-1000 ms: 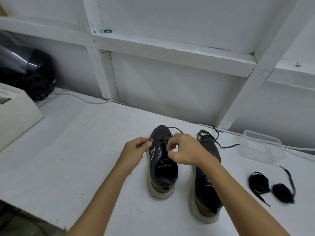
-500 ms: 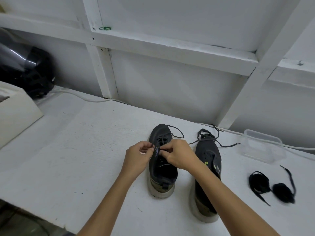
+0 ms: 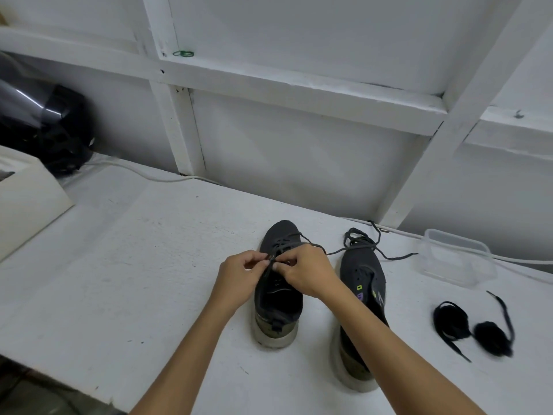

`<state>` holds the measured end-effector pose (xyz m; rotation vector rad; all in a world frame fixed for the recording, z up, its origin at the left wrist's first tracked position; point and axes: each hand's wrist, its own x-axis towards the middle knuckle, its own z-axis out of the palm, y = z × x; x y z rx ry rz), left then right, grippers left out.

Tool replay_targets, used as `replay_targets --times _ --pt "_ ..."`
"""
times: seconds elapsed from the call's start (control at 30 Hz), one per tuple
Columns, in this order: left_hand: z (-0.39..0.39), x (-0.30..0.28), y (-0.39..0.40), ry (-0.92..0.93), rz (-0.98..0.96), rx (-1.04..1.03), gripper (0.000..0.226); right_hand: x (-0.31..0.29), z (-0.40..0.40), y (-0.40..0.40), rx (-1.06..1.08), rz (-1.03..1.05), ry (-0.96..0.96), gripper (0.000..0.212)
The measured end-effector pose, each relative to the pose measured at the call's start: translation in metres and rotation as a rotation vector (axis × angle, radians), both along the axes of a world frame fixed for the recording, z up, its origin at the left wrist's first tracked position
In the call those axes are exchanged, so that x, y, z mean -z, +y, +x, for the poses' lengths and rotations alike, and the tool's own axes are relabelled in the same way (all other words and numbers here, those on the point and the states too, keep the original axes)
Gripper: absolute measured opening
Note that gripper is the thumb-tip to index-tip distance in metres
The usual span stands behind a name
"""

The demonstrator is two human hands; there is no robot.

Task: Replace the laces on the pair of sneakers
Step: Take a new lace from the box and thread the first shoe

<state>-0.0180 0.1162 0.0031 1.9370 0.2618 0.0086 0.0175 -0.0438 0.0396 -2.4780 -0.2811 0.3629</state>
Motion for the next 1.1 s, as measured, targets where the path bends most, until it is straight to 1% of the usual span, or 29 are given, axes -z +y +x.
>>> replay_targets --times 0.1,0.2,0.27,0.37,0.43,0.5,0.53,0.57,0.63,0.73,0.77,0.8,0.87,0.93,1.03,1.07,1.1 --pt "0.003 -0.002 0.007 0.082 -0.014 -0.002 0.016 0.003 -0.004 0.014 0.061 0.021 0.009 0.017" --pt "-0.001 -0.007 0.012 0.139 -0.059 0.063 0.021 0.002 -0.007 0.02 0.104 0.04 0.004 0.019" --pt "-0.007 -0.009 0.012 0.114 -0.026 0.11 0.022 0.003 -0.007 0.019 0.116 0.076 0.042 0.018" --pt "-0.013 -0.007 0.004 0.007 0.098 0.051 0.017 0.001 -0.007 0.018 0.149 0.162 0.118 0.019" --pt "-0.013 -0.005 0.0 -0.022 0.179 0.016 0.032 -0.002 -0.006 0.014 0.171 0.223 0.154 0.018" --pt "-0.013 -0.006 0.0 0.001 0.193 -0.018 0.046 -0.012 -0.005 0.006 0.208 0.363 0.253 0.017" --pt "-0.014 -0.007 0.0 0.018 0.182 -0.033 0.049 -0.019 -0.005 0.001 0.227 0.452 0.304 0.017" --pt "-0.013 -0.009 0.001 0.035 0.173 -0.035 0.049 -0.026 -0.004 -0.006 0.237 0.523 0.335 0.017" --pt "-0.015 -0.016 0.0 0.07 0.182 0.027 0.045 -0.033 -0.002 -0.017 0.252 0.585 0.334 0.018" --pt "-0.018 -0.033 -0.008 0.164 0.206 0.195 0.015 -0.03 -0.002 -0.021 0.273 0.634 0.365 0.018" --pt "-0.019 -0.036 -0.012 0.189 0.218 0.245 0.015 -0.028 -0.002 -0.018 0.27 0.66 0.388 0.018" --pt "-0.02 -0.036 -0.016 0.197 0.242 0.278 0.022 -0.026 -0.002 -0.016 0.262 0.674 0.402 0.018" --pt "-0.022 -0.036 -0.022 0.173 0.314 0.264 0.034 -0.027 -0.003 -0.009 0.263 0.703 0.41 0.019" --pt "-0.024 -0.036 -0.025 0.16 0.351 0.222 0.036 -0.032 -0.002 -0.006 0.305 0.834 0.41 0.021" --pt "-0.024 -0.035 -0.022 0.177 0.332 0.214 0.036 -0.043 0.004 -0.007 0.394 1.231 0.399 0.023" --pt "-0.024 -0.035 -0.021 0.181 0.321 0.212 0.036 -0.045 0.008 -0.01 0.424 1.328 0.384 0.023" --pt "-0.024 -0.035 -0.02 0.182 0.316 0.208 0.036 -0.048 0.01 -0.014 0.434 1.341 0.355 0.021"
